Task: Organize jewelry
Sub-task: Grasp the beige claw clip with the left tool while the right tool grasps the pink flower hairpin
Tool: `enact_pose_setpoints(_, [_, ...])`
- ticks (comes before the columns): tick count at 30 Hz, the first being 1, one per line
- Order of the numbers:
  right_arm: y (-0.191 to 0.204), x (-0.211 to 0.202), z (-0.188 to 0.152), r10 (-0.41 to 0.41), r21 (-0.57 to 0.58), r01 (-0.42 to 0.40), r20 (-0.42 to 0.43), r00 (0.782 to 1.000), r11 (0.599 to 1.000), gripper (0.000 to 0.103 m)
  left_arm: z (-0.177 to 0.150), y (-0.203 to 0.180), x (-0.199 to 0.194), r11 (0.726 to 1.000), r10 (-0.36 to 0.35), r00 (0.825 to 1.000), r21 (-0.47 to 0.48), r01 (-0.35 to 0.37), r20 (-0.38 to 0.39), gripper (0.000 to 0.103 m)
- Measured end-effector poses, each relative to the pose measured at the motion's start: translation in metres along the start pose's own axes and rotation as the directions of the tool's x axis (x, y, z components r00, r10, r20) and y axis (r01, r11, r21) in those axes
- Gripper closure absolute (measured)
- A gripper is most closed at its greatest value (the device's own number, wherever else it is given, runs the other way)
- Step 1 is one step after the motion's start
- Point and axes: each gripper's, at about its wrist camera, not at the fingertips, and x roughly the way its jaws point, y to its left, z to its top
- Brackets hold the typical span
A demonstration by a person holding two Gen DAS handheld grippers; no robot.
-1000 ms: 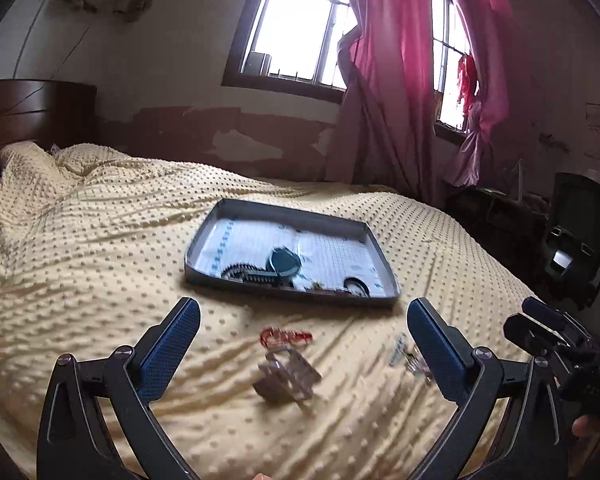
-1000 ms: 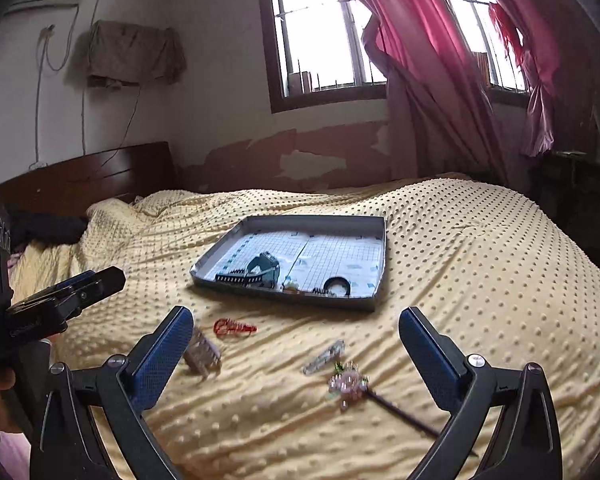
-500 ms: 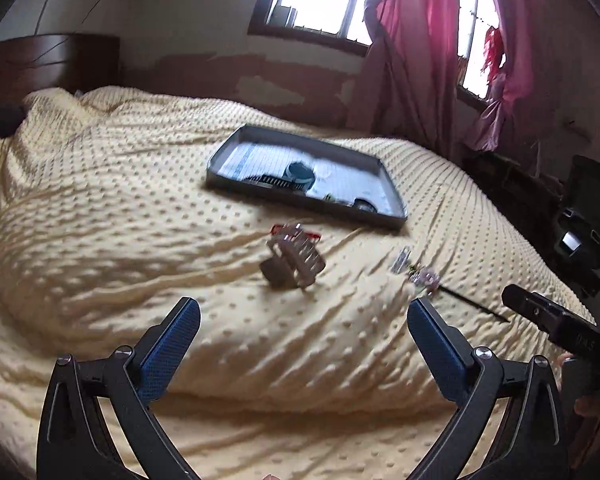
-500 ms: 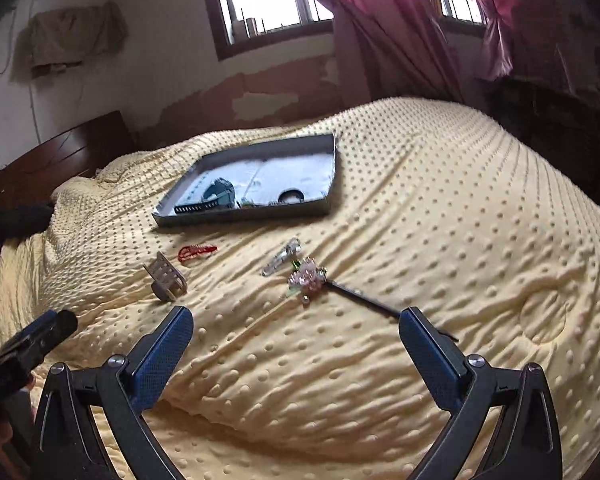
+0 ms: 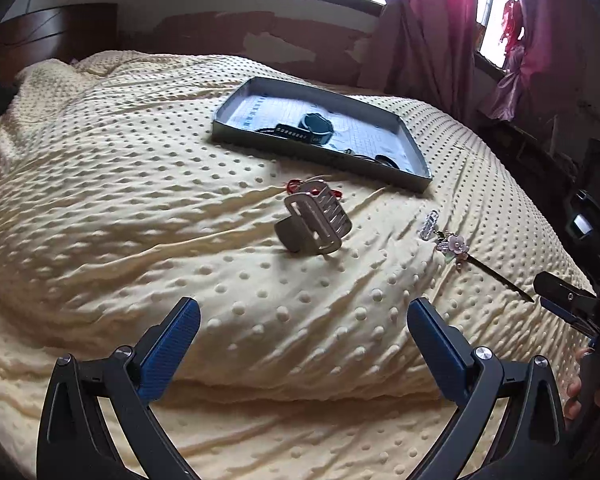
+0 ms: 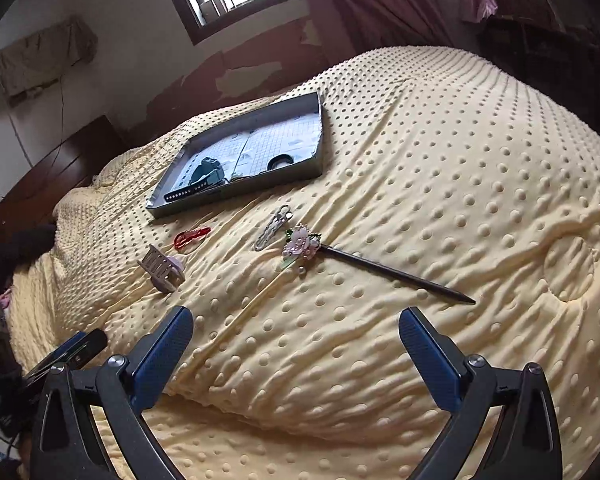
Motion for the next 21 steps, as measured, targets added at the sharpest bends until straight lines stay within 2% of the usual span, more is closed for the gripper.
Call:
enact_pose_setpoints(4, [0.001, 0.005, 0.016, -0.047, -0.066, 0.047, -0.004, 0.999, 0.997, 0.000, 0.013, 0.001, 0.018, 0.998, -0.040, 0.999, 0.039, 0.041, -0.017, 0.002])
enact_pose_setpoints(7, [-0.003, 0.015, 0.025, -0.058, -0.083, 0.057, -0.017, 0.998, 0.995, 0.000, 0.022, 0.004, 0.033, 0.996, -0.068, 0.998, 0.056, 0.068, -0.014, 0.002])
enact_pose_setpoints(10, [-0.001, 0.033, 0.032, -0.071, -0.147, 0.065, -0.035, 0.997, 0.987, 0.000, 0.030, 0.006, 0.050, 0.993, -0.092, 0.996, 0.077, 0.093, -0.018, 0.002])
enact_pose_setpoints(11, [0.000, 0.039, 0.034, -0.085, -0.172, 0.076, -0.043, 0.995, 0.982, 0.002, 0.032, 0.006, 0.056, 0.991, -0.100, 0.995, 0.088, 0.101, -0.018, 0.002])
enact_pose_setpoints(13, [0.001, 0.056, 0.035, -0.121, -0.224, 0.103, -0.067, 0.990, 0.969, 0.014, 0.035, 0.007, 0.065, 0.986, -0.115, 0.993, 0.117, 0.115, -0.012, 0.002])
enact_pose_setpoints(16, [-0.007, 0.077, 0.037, -0.151, -0.248, 0.123, -0.098, 0.984, 0.961, 0.023, 0.035, 0.008, 0.076, 0.979, -0.115, 0.993, 0.166, 0.115, -0.012, 0.002])
enact_pose_setpoints(21, [-0.013, 0.088, 0.035, -0.165, -0.285, 0.129, -0.103, 0.981, 0.950, 0.029, 0.036, 0.015, 0.097, 0.982, -0.088, 0.994, 0.162, 0.098, -0.067, 0.002])
